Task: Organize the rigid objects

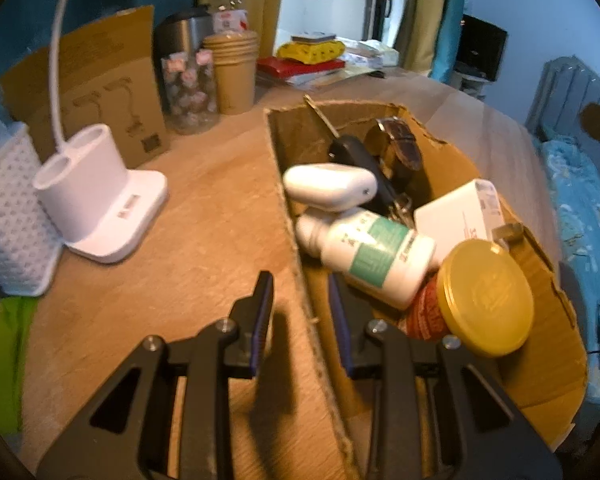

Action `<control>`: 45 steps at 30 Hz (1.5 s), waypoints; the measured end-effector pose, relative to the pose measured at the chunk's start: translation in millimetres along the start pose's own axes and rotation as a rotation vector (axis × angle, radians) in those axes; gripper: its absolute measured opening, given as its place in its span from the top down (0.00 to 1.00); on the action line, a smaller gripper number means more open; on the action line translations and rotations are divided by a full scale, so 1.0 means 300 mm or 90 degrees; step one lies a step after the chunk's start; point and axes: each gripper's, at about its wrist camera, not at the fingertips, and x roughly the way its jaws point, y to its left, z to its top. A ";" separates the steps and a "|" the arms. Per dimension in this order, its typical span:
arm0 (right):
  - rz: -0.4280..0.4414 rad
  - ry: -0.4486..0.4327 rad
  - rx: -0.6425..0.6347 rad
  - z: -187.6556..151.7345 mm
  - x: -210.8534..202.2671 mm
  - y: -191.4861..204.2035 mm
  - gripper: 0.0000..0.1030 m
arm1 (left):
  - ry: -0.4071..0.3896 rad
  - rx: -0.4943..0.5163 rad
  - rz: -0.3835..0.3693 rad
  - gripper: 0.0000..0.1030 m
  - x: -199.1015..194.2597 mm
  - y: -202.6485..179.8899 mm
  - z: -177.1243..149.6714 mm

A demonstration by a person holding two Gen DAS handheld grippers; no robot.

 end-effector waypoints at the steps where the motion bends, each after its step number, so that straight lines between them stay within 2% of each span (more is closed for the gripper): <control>1: -0.002 -0.002 0.000 0.002 -0.009 0.004 0.28 | -0.007 -0.007 0.016 0.71 -0.012 0.000 0.002; 3: -0.005 -0.007 0.003 0.006 -0.023 0.010 0.28 | -0.027 -0.024 0.034 0.66 -0.045 0.007 0.007; 4: -0.005 -0.009 0.004 0.009 -0.028 0.015 0.28 | -0.035 -0.032 0.042 0.54 -0.059 0.013 0.011; 6: -0.009 -0.013 0.006 0.012 -0.045 0.024 0.28 | -0.059 -0.056 0.040 0.43 -0.097 0.029 0.019; 11: -0.015 -0.035 0.022 0.016 -0.104 0.032 0.28 | -0.107 -0.061 0.030 0.36 -0.203 0.026 0.053; 13: -0.022 -0.048 0.029 0.016 -0.138 0.032 0.28 | -0.121 -0.059 0.014 0.25 -0.251 0.015 0.066; 19: -0.048 -0.078 0.033 0.017 -0.245 0.032 0.28 | -0.187 -0.040 -0.030 0.15 -0.429 -0.025 0.100; 26: -0.075 -0.129 0.039 0.037 -0.368 0.039 0.28 | -0.259 -0.016 -0.054 0.10 -0.628 -0.061 0.114; 31: -0.090 -0.160 0.031 0.049 -0.449 0.061 0.28 | -0.310 -0.018 -0.042 0.09 -0.730 -0.065 0.111; 34: -0.100 -0.176 0.021 0.050 -0.491 0.084 0.28 | -0.319 -0.001 -0.041 0.09 -0.761 -0.080 0.109; 41: -0.102 -0.197 0.013 0.057 -0.524 0.114 0.28 | -0.380 0.018 -0.032 0.07 -0.817 -0.088 0.094; 45: -0.096 -0.189 0.005 0.052 -0.517 0.127 0.28 | -0.373 0.011 -0.036 0.07 -0.813 -0.081 0.097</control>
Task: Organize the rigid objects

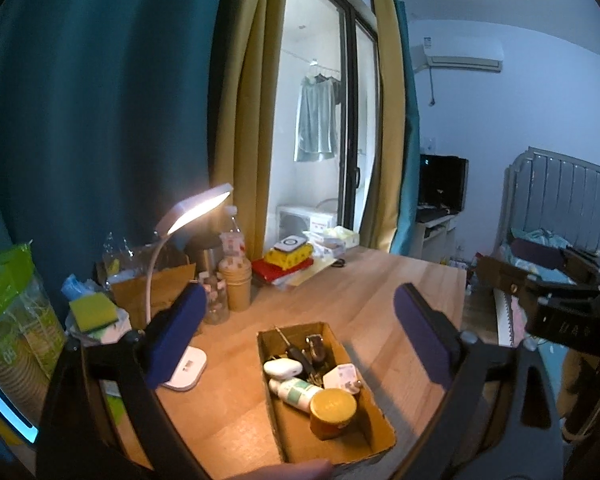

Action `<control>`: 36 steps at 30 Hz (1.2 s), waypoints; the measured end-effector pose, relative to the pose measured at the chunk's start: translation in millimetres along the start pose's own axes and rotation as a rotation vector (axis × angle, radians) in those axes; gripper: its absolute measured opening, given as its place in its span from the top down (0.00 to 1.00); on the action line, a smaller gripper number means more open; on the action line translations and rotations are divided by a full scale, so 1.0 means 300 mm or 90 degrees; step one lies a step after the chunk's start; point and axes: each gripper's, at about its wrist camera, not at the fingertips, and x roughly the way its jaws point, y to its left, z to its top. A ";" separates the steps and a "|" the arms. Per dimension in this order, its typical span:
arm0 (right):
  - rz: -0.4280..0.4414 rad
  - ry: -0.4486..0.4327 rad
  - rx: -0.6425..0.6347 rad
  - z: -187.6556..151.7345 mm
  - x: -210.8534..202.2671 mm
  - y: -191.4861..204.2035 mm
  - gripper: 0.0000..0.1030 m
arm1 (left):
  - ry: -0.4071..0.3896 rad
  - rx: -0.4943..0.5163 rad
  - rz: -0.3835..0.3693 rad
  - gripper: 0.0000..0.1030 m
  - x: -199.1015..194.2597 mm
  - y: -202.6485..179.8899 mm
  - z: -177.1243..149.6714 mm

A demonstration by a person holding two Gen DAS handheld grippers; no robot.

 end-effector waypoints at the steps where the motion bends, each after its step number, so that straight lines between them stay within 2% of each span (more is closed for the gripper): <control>1: 0.001 0.001 -0.002 0.000 0.001 0.002 0.28 | 0.002 -0.001 0.001 0.07 0.003 0.001 -0.001; 6: -0.007 0.002 -0.007 -0.002 0.007 0.004 0.27 | 0.020 -0.025 -0.021 0.07 0.023 0.024 -0.004; 10: -0.010 0.000 -0.004 -0.002 0.009 0.000 0.27 | 0.030 -0.033 -0.020 0.07 0.035 0.029 -0.009; 16: -0.011 0.000 0.000 -0.002 0.008 -0.003 0.27 | 0.021 -0.014 -0.019 0.07 0.028 0.003 -0.015; 36: -0.011 0.005 -0.001 -0.004 0.011 -0.005 0.27 | 0.016 -0.025 -0.026 0.07 0.019 0.009 -0.014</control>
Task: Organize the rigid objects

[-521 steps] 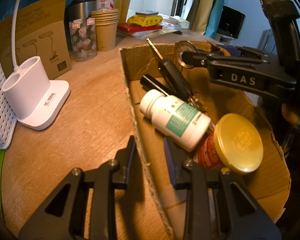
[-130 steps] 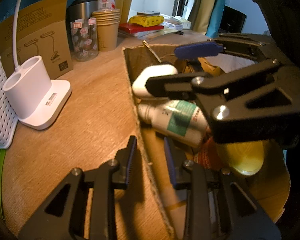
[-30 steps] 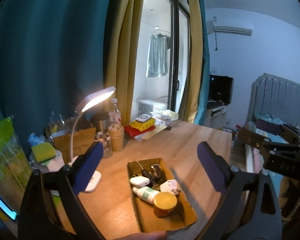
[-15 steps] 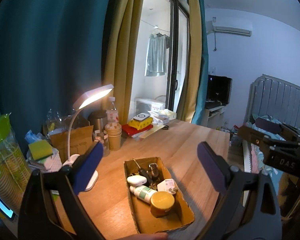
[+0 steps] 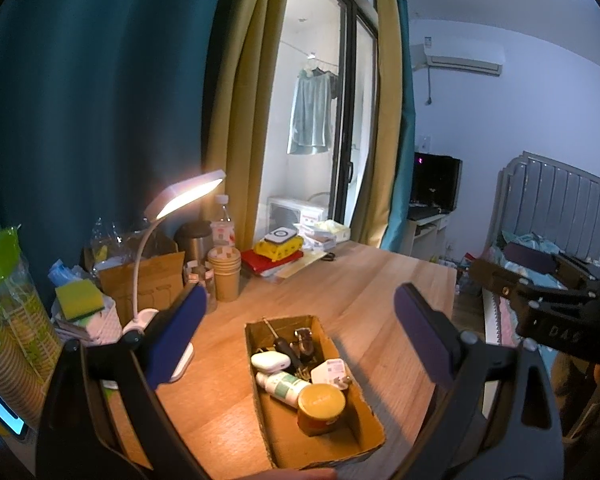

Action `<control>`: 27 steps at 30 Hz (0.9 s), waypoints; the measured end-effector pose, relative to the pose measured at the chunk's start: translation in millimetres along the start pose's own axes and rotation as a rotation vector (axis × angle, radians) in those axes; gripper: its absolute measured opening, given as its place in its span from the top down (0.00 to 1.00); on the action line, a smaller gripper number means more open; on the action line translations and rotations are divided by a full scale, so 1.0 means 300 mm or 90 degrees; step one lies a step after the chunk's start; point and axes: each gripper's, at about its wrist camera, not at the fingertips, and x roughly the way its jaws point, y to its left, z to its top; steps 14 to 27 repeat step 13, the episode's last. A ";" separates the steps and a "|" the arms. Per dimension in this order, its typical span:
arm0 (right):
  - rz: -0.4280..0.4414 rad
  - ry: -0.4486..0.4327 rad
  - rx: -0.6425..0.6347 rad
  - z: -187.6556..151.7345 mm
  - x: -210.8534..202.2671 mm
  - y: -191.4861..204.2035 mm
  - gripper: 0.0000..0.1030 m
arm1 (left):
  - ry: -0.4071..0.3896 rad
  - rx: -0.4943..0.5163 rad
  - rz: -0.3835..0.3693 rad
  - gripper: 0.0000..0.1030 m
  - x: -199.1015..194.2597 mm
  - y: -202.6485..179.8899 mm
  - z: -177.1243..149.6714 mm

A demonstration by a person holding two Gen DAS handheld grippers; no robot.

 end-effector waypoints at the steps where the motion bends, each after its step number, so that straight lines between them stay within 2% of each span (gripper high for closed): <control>1: 0.001 0.000 -0.001 -0.001 0.001 0.002 0.27 | 0.000 0.000 0.000 0.07 0.000 0.000 0.000; 27: 0.002 0.004 0.000 -0.002 0.005 0.007 0.27 | 0.002 -0.002 -0.004 0.07 -0.002 -0.012 0.001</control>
